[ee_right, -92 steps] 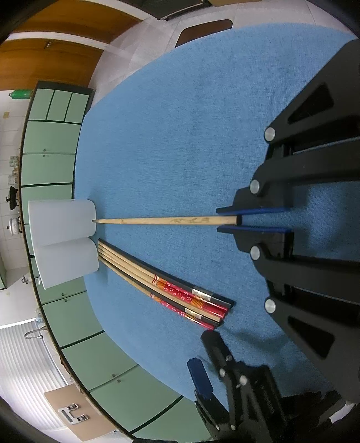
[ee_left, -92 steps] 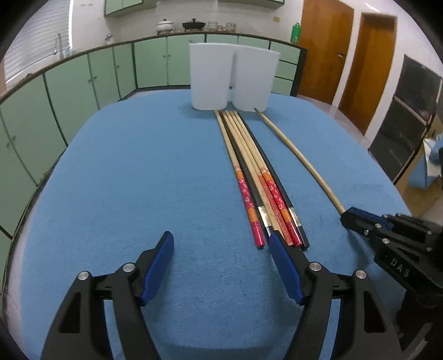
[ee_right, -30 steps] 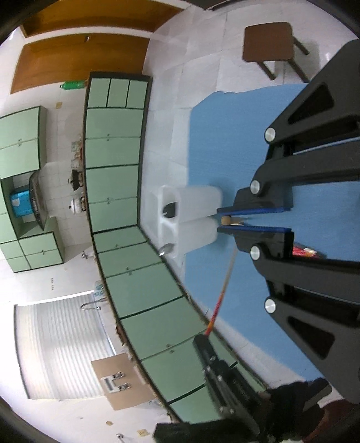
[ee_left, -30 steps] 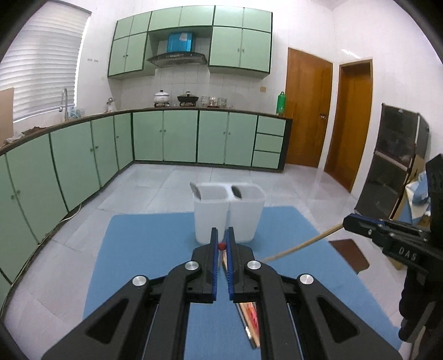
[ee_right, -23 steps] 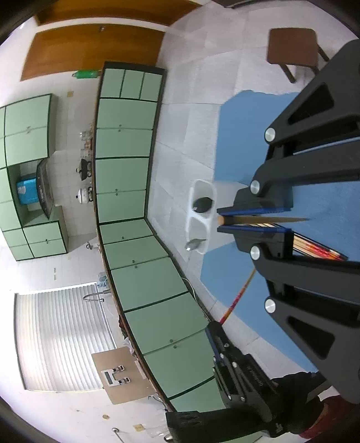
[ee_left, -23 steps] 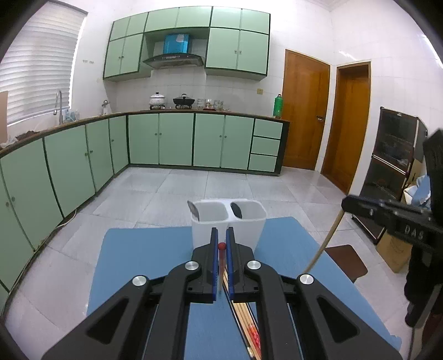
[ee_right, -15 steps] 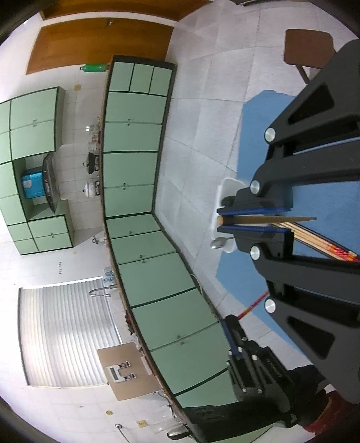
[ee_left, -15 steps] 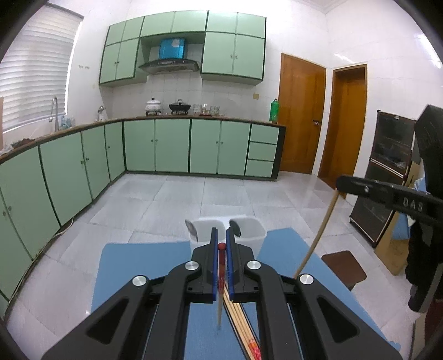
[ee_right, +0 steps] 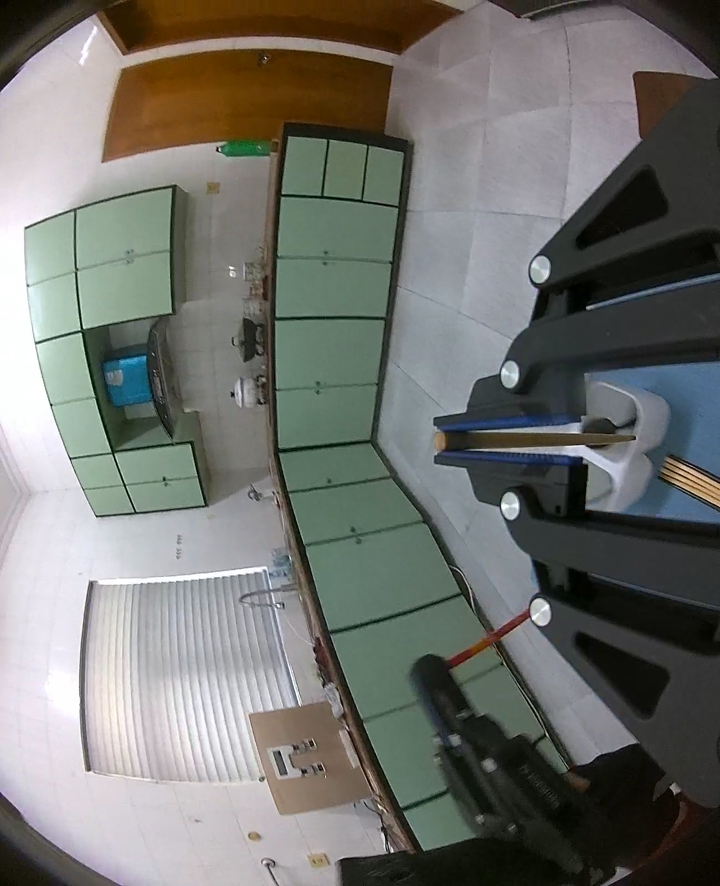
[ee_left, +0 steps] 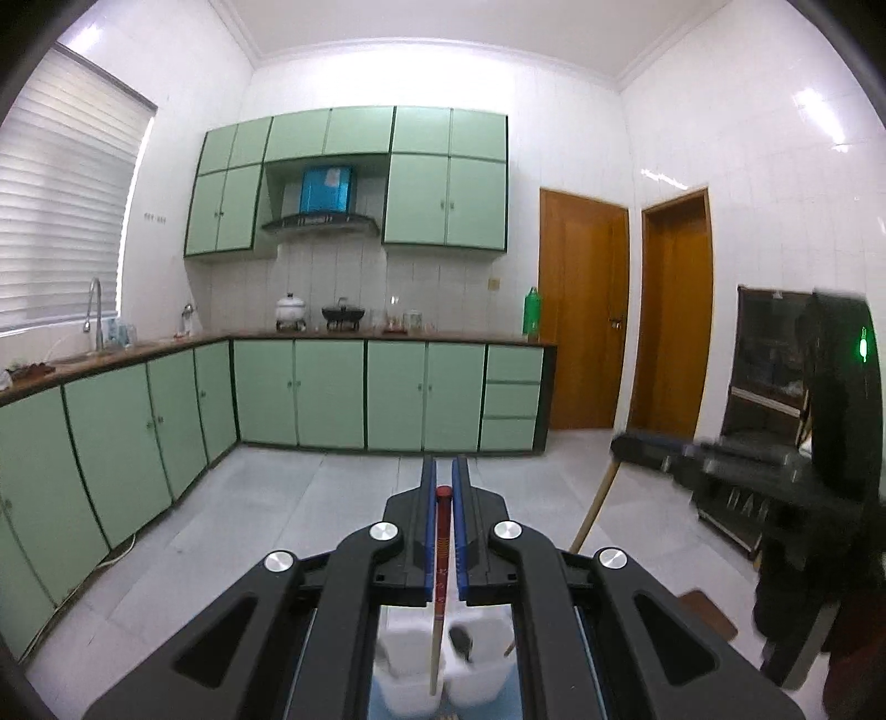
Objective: Organize utensils
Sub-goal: 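Lift both chopsticks and lower them upright into the holder, then open both tools to release the chopsticks in the holder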
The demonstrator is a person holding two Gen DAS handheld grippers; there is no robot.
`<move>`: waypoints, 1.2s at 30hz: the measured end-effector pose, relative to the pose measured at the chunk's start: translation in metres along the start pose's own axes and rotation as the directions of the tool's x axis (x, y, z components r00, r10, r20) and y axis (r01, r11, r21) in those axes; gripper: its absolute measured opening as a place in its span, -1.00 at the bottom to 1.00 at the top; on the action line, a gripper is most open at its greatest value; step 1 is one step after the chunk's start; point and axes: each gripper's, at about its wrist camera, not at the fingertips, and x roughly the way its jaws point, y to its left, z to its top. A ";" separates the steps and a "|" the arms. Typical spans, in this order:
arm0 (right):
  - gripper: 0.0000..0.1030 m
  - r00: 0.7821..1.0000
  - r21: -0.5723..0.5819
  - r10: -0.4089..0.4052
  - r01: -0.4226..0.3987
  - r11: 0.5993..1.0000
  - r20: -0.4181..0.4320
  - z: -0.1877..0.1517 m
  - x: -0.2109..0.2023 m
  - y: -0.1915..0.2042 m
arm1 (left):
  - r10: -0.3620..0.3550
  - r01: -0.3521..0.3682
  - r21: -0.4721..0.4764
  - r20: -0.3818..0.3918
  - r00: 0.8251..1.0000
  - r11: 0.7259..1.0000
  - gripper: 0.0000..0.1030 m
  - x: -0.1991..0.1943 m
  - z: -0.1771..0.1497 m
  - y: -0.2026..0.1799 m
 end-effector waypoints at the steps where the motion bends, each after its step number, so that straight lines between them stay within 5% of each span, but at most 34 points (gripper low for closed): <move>1: -0.88 1.000 0.002 -0.008 0.008 1.000 -0.001 0.001 0.007 -0.003 | 0.003 -0.003 0.002 0.008 1.000 1.000 -0.90 0.006 0.003 0.000; 19: -0.80 0.980 0.030 -0.060 0.067 0.997 -0.189 -0.071 0.100 -0.008 | 0.017 -0.021 -0.023 -0.180 0.984 1.000 -0.79 0.106 -0.068 0.017; 23: -0.33 0.982 0.043 -0.096 0.104 0.994 -0.162 -0.076 0.087 -0.010 | 0.019 -0.026 -0.038 -0.191 0.981 0.999 -0.56 0.099 -0.072 0.021; 27: -0.20 0.984 0.048 -0.122 0.129 0.990 -0.132 -0.080 0.062 -0.012 | 0.035 -0.043 -0.037 -0.172 0.984 0.998 -0.26 0.080 -0.069 0.020; 32: 0.36 0.987 0.057 -0.121 0.128 0.990 -0.108 -0.102 0.022 -0.008 | 0.062 -0.068 -0.028 -0.169 0.984 0.997 0.06 0.040 -0.080 0.014; 36: 0.50 0.987 0.076 -0.101 0.111 0.991 -0.121 -0.137 -0.009 0.000 | 0.067 -0.076 -0.038 -0.200 0.977 0.996 0.21 0.010 -0.104 0.011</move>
